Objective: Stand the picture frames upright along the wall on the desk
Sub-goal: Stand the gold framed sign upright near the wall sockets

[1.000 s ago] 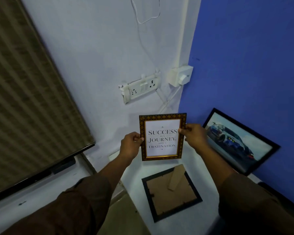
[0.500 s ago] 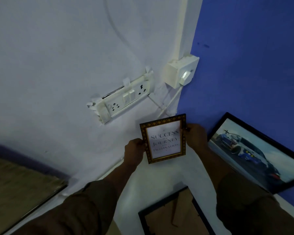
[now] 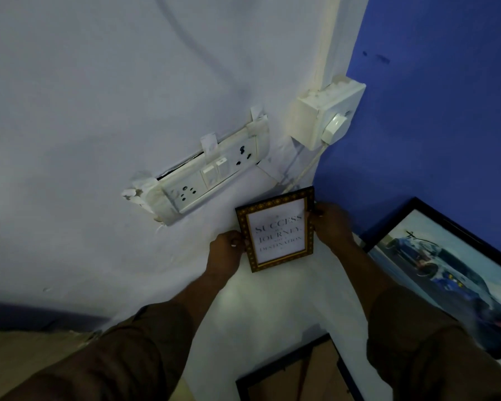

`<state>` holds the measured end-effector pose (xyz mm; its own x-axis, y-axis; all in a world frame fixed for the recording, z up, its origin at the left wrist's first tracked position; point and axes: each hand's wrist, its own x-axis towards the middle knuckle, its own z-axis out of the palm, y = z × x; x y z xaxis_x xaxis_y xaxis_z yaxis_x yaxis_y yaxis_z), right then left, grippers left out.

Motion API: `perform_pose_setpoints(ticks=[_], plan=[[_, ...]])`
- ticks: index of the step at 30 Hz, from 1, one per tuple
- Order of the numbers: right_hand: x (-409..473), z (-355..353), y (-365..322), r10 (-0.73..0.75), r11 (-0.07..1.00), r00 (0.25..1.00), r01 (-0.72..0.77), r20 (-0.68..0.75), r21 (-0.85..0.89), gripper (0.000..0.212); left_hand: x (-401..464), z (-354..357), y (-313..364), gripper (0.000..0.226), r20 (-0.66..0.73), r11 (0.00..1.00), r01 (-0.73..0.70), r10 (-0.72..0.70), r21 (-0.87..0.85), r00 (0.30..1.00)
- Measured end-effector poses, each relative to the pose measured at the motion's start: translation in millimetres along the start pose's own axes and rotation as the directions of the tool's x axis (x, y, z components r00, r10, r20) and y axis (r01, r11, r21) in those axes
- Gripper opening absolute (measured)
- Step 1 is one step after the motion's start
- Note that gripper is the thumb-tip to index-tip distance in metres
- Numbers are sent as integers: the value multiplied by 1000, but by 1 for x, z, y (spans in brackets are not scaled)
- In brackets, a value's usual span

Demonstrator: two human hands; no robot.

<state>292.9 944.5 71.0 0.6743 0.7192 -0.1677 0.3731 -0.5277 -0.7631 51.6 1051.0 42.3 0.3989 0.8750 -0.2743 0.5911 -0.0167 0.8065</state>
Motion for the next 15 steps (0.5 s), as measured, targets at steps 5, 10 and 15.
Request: perform_pose_setpoints(ticks=[5,10,15], plan=[[1,1,0,-5,1000,1000,6,16,-14,32,-3,1,2,7,0,1000,22,-22,-4,1000],[-12,-1,-3,21,1000,998,-21,66,1,21,-4,2,-2,26,60,994,103,-105,32,993],[-51,-5,16,93,995,992,-95,85,21,48,-22,4,-8,55,92,967,220,-232,132,968]])
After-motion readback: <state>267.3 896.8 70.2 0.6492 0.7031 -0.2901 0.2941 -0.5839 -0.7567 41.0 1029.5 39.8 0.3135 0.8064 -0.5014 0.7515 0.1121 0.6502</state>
